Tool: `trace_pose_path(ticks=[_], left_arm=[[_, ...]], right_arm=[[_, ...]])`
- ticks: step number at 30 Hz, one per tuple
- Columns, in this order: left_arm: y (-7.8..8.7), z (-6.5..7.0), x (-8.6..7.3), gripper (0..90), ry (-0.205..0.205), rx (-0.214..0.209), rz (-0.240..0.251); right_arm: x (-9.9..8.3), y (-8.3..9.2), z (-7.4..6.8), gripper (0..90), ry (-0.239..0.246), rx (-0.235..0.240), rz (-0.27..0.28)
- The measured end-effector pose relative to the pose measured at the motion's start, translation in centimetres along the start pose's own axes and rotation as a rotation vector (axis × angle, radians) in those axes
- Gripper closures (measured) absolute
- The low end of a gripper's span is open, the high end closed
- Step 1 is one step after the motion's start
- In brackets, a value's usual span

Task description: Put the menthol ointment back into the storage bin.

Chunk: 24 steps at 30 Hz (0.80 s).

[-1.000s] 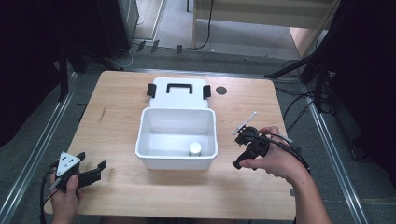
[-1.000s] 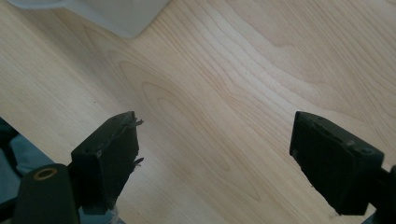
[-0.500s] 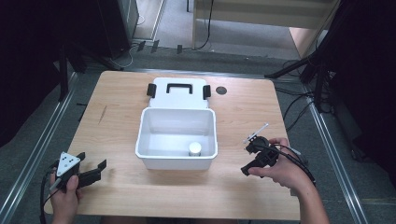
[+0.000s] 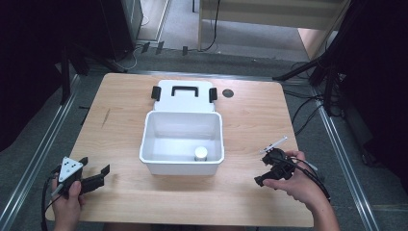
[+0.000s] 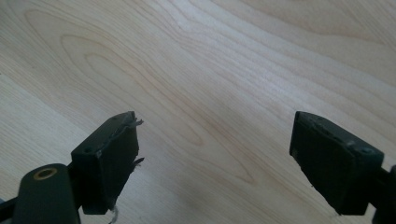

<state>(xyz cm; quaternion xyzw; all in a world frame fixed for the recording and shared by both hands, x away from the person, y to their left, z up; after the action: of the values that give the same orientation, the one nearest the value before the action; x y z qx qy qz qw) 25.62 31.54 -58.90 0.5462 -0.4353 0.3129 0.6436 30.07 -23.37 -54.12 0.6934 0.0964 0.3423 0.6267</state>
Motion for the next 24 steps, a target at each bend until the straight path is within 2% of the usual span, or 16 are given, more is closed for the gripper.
trace_pose_path(ticks=[14, 17, 18, 22, 23, 24], left_arm=[[0.0, 0.0, 0.0, 16.1, -0.005, 0.000, -0.004], [0.0, 0.0, 0.0, 16.1, -0.005, -0.001, -0.004], [0.0, 0.1, 0.0, 16.1, -0.008, -0.002, -0.004], [0.0, 0.1, 0.0, 16.1, -0.008, 0.000, -0.003], [0.0, 0.1, 0.0, 16.1, -0.009, 0.000, -0.004], [0.0, 0.1, 0.0, 16.1, -0.009, 0.000, -0.003]], right_arm=[[-3.4, -1.0, 2.2, 16.1, -0.094, -0.037, 0.060], [-4.0, -1.1, 2.6, 16.1, -0.112, -0.049, 0.089], [-4.4, -1.2, 3.1, 16.1, -0.125, -0.069, 0.122], [-4.9, -1.2, 3.6, 16.2, -0.146, -0.086, 0.158], [-5.2, -1.3, 3.7, 16.1, -0.154, -0.093, 0.175], [-5.6, -1.4, 4.1, 16.2, -0.172, -0.103, 0.218]])
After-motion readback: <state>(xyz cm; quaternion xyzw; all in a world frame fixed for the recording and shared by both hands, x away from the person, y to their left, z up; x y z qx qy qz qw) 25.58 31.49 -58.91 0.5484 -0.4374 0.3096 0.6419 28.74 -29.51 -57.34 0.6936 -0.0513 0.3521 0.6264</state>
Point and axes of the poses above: each handheld gripper's, and its own axes: y roughly backward along the jaws, x roughly out of its top, z roughly to its right, the point moved 7 cm from there along -y, roughly forward along the jaws, and after that the axes turned 6 degrees about z, right-handed, at the moved point
